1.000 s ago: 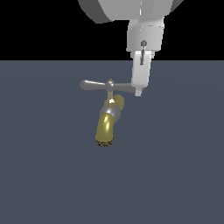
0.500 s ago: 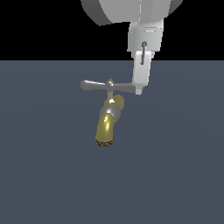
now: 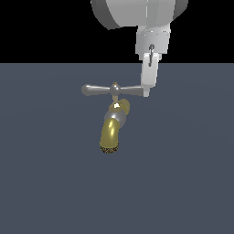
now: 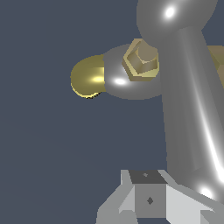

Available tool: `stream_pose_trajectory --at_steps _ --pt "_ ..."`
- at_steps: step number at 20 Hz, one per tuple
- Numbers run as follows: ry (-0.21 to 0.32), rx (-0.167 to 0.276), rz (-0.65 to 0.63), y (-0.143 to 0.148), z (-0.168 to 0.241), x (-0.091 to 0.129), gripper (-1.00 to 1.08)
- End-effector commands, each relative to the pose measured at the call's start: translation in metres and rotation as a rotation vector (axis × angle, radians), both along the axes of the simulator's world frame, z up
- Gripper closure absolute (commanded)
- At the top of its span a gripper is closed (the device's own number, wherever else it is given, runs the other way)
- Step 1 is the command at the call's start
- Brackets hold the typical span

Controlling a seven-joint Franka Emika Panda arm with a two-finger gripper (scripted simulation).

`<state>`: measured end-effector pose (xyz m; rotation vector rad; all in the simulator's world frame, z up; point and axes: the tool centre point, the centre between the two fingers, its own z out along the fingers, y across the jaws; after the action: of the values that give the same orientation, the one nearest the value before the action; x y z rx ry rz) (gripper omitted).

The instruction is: Turn on the faucet by rotating a designated handle.

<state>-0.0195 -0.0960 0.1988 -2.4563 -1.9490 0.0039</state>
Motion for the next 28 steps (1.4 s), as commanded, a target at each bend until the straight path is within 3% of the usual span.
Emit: stream_pose_trajectory --at_steps 1,15,16,28 --pt "-0.006 -0.003 0.001 -0.003 0.000 0.010 1.08" --pt "-0.006 -0.003 0.001 -0.015 0.000 0.046 1.08" --pt "-0.002 -0.001 0.001 -0.014 0.000 0.042 1.08" --pt "-0.003 -0.002 0.001 0.004 0.000 0.080 1.08"
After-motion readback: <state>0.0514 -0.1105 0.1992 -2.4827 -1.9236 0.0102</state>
